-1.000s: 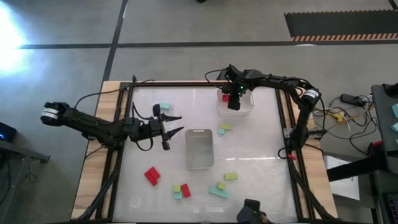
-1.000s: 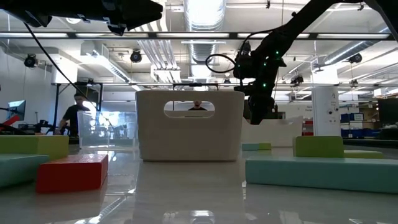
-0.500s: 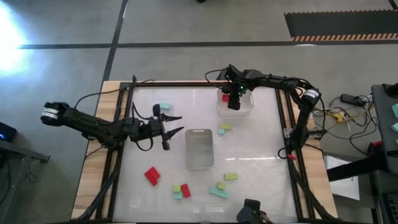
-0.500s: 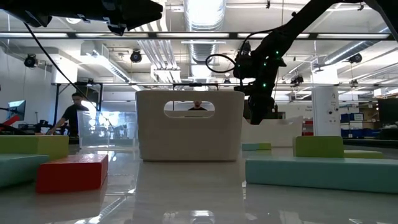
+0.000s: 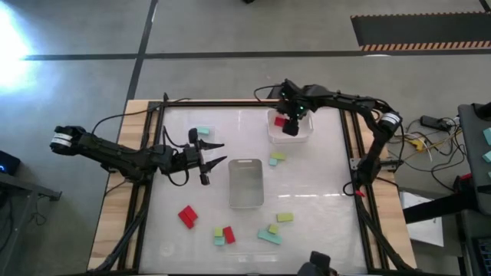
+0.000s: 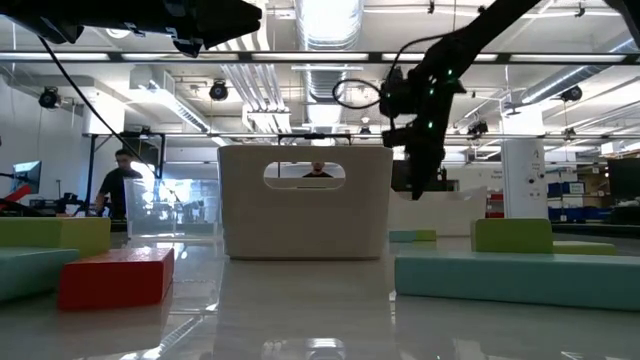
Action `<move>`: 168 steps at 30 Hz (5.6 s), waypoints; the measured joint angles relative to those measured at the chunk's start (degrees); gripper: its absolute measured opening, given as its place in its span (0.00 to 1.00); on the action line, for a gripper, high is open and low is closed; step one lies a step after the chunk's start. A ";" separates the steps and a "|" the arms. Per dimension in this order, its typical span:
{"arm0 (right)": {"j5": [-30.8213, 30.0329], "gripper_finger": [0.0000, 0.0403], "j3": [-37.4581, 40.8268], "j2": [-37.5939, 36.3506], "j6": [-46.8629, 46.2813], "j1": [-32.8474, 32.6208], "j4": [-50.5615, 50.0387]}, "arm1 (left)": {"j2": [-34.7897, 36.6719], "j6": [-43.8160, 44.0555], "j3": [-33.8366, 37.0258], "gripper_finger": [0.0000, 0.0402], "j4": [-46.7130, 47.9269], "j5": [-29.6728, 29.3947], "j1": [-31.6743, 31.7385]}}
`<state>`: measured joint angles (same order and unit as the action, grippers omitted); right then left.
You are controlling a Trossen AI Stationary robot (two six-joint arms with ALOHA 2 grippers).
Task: Sort & place blocks by color
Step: Put the green block into the gray bin
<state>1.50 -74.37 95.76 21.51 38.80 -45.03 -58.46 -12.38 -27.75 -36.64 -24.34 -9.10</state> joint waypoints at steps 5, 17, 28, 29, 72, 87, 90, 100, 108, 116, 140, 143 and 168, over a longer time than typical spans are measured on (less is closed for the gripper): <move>4.93 0.48 0.41 -7.04 -8.86 -2.85 -3.38 | 0.00 0.05 0.00 0.42 0.01 0.00 0.00; 9.34 0.39 23.43 -30.58 -28.66 -25.02 25.34 | 0.00 3.27 0.00 0.42 -0.03 0.00 0.00; -16.55 0.31 40.17 -36.18 -37.54 -48.83 49.52 | 0.00 4.72 0.00 0.42 0.01 0.00 -0.02; -17.59 0.30 40.99 -35.78 -37.54 -50.35 51.69 | 0.00 4.72 0.00 0.42 0.00 0.00 -0.02; -18.06 0.13 42.64 -39.86 -17.12 -61.93 57.74 | -24.56 44.78 -41.99 0.42 68.58 -2.64 -22.62; -18.06 0.13 42.64 -39.77 -16.96 -61.93 57.30 | -41.74 56.66 -52.53 0.42 83.55 10.64 -29.42; -18.06 0.13 42.64 -39.77 -16.93 -61.93 57.30 | -43.75 56.98 -52.50 0.42 83.53 10.64 -29.60; -18.06 0.13 42.66 -39.77 -16.98 -61.93 57.30 | -48.11 58.21 -52.25 0.42 83.32 10.84 -29.53; -18.06 0.13 42.66 -39.75 -17.00 -61.93 57.30 | -48.13 60.06 -48.97 0.51 80.76 11.08 -29.53; -18.06 0.13 42.69 -39.73 -17.00 -61.93 57.30 | -48.11 58.69 -46.13 0.61 77.28 10.76 -29.51; -18.08 0.13 42.75 -39.73 -18.53 -61.93 57.30 | -47.95 57.00 -42.23 0.41 72.55 10.34 -29.49; -18.08 0.13 42.75 -39.73 -18.53 -61.93 57.30 | -47.95 56.97 -42.18 0.32 72.67 10.29 -29.49; -18.08 0.13 42.78 -40.26 -17.92 -61.92 55.18 | -39.14 53.02 -50.56 0.30 83.64 11.35 -26.65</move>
<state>-16.58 -31.59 55.50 3.59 -23.12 10.15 -97.60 40.64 -78.30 47.00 -12.98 -35.75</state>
